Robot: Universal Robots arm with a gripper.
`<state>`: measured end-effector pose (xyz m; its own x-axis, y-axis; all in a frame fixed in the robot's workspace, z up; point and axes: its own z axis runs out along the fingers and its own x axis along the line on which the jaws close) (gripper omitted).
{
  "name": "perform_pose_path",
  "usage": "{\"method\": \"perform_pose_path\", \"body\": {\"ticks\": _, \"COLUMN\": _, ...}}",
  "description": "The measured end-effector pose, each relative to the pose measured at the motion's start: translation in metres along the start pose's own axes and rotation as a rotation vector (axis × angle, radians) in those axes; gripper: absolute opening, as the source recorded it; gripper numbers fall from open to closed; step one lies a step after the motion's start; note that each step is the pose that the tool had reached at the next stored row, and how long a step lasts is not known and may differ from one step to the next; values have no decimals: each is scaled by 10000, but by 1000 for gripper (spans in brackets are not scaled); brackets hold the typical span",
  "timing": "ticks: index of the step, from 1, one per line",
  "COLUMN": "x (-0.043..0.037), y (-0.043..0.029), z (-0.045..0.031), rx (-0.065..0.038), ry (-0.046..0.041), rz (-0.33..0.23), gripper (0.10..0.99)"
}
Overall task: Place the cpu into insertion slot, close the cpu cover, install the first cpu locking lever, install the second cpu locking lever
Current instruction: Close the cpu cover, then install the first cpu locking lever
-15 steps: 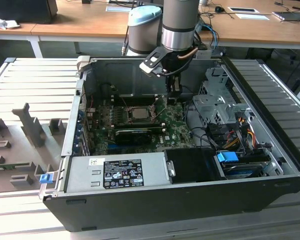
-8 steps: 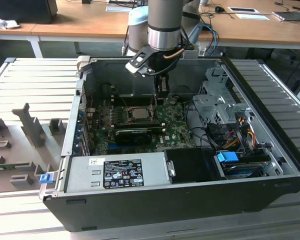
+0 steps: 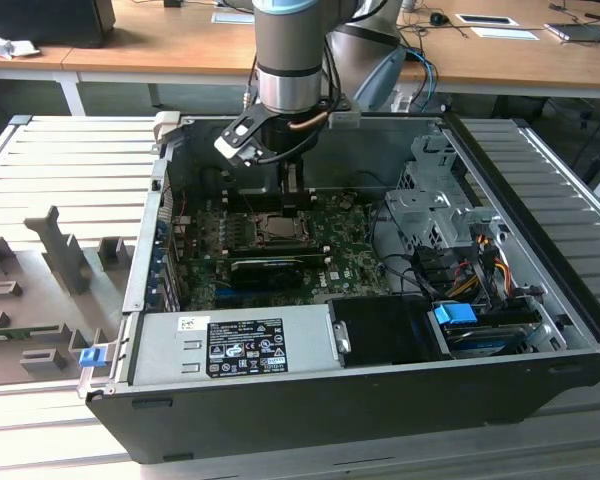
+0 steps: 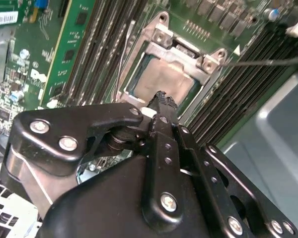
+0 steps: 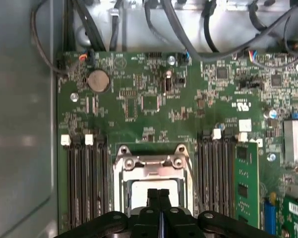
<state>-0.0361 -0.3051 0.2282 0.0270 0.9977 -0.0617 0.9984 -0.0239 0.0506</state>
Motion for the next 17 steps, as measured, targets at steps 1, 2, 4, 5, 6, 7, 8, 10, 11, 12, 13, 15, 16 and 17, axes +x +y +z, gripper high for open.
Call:
{"method": "perform_pose_path", "body": {"ticks": 1, "x": -1, "y": -35, "z": 0, "rx": 1, "ry": -1, "rz": 1, "gripper": 106}}
{"method": "perform_pose_path", "body": {"ticks": 2, "x": -2, "y": -76, "z": -1, "rx": 1, "ry": -1, "rz": 1, "gripper": 106}}
{"method": "perform_pose_path", "body": {"ticks": 4, "x": -1, "y": -89, "z": -1, "rx": 0, "ry": 1, "rz": 0, "gripper": 106}}
{"method": "perform_pose_path", "body": {"ticks": 5, "x": -2, "y": -95, "z": 0, "rx": 0, "ry": 2, "rz": 1, "gripper": 106}}
{"method": "perform_pose_path", "body": {"ticks": 6, "x": -2, "y": -100, "z": -1, "rx": 1, "ry": 0, "rz": 1, "gripper": 106}}
{"method": "perform_pose_path", "body": {"ticks": 7, "x": -2, "y": -105, "z": -1, "rx": 1, "ry": 1, "rz": 1, "gripper": 106}}
{"method": "perform_pose_path", "body": {"ticks": 8, "x": -2, "y": -108, "z": -1, "rx": 1, "ry": 1, "rz": 1, "gripper": 106}}
{"method": "perform_pose_path", "body": {"ticks": 10, "x": -3, "y": -124, "z": -2, "rx": 1, "ry": 1, "rz": 0, "gripper": 106}}
{"method": "perform_pose_path", "body": {"ticks": 11, "x": -4, "y": -125, "z": -6, "rx": 2, "ry": 0, "rz": 1, "gripper": 106}}
{"method": "perform_pose_path", "body": {"ticks": 12, "x": -4, "y": -124, "z": -11, "rx": 2, "ry": 0, "rz": 0, "gripper": 106}}
{"method": "perform_pose_path", "body": {"ticks": 13, "x": -4, "y": -124, "z": -20, "rx": 1, "ry": -6, "rz": 0, "gripper": 106}}
{"method": "perform_pose_path", "body": {"ticks": 15, "x": -5, "y": -123, "z": -40, "rx": 0, "ry": -18, "rz": 0, "gripper": 106}}
{"method": "perform_pose_path", "body": {"ticks": 16, "x": -6, "y": -122, "z": -46, "rx": 0, "ry": -20, "rz": -1, "gripper": 106}}
{"method": "perform_pose_path", "body": {"ticks": 17, "x": -6, "y": -122, "z": -51, "rx": 0, "ry": -19, "rz": -1, "gripper": 106}}
